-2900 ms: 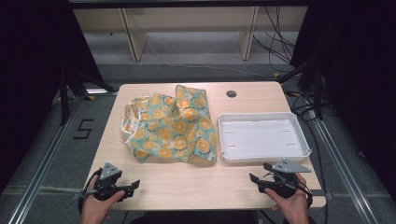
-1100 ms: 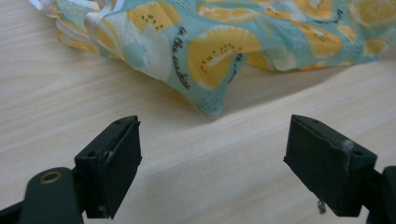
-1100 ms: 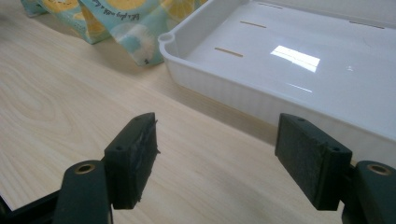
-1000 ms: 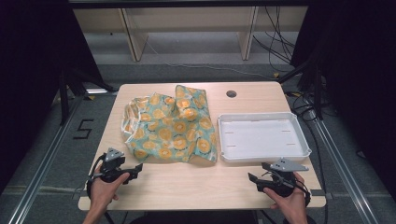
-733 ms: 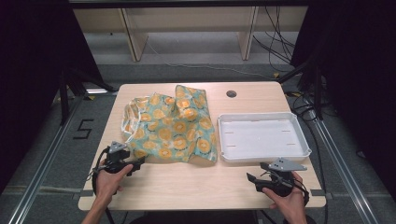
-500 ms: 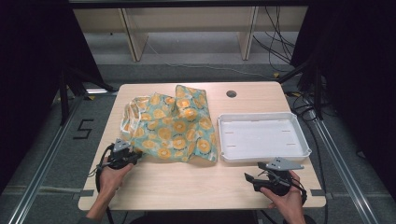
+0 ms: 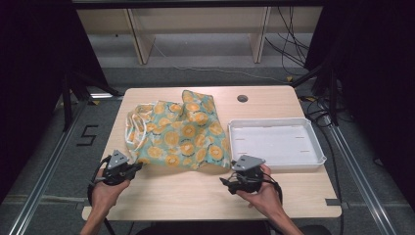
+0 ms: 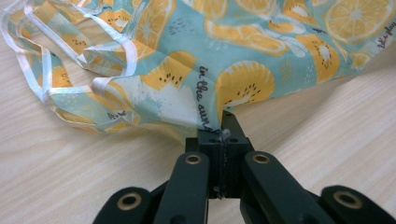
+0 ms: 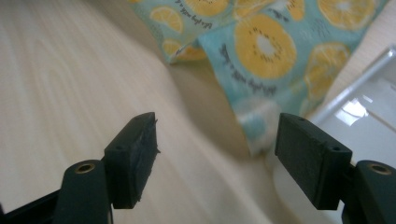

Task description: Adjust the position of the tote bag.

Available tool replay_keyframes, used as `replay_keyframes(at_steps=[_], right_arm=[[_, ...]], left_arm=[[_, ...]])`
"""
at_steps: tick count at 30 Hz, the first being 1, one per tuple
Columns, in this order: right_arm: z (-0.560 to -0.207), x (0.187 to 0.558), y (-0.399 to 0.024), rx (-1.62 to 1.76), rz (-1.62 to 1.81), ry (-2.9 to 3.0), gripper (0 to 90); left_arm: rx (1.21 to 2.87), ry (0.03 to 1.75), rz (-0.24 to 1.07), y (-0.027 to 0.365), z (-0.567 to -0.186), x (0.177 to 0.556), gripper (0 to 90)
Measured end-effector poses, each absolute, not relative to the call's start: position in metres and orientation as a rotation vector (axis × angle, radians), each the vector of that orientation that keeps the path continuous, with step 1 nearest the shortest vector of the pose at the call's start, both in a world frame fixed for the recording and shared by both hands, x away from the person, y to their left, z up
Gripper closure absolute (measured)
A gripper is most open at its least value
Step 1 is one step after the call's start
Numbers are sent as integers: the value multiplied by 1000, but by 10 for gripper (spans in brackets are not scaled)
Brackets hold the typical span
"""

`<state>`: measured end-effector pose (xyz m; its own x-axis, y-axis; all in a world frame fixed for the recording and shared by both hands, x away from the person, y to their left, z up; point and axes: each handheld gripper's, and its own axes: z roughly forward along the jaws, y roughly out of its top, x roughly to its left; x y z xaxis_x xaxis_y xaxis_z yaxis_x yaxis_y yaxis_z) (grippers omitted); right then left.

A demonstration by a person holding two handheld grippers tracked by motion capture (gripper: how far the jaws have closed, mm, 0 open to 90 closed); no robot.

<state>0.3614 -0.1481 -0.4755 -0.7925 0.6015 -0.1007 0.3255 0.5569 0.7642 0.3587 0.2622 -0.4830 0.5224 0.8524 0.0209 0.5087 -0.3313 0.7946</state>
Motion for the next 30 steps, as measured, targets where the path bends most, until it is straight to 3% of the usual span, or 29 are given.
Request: replay_keyframes(at_steps=[4,6,7,8,9,10,12,19,30], right_arm=[[-480,381,-120,714,995,2434,308],[-483,389,-110,689,909,2431,353],[-485,396,-105,664,800,2445,534],[-485,396,-105,664,800,2445,534],[-483,400,-104,620,772,2447,723],[-480,402,-106,595,758,2436,816],[-471,405,-109,571,796,2422,898],[-421,430,-117,512,791,2342,900],[-397,493,-137,520,711,2269,900]], left_arm=[[2000,1112,560,261,-483,358,896],[2005,1095,570,260,-482,358,895],[2022,1089,573,261,-481,356,896],[2022,1089,573,261,-481,356,896],[2009,1088,561,260,-482,355,896],[2032,1077,552,261,-481,353,896],[2019,1069,565,259,-481,352,896],[2047,985,521,238,-476,330,896],[2115,783,405,152,-480,315,895]])
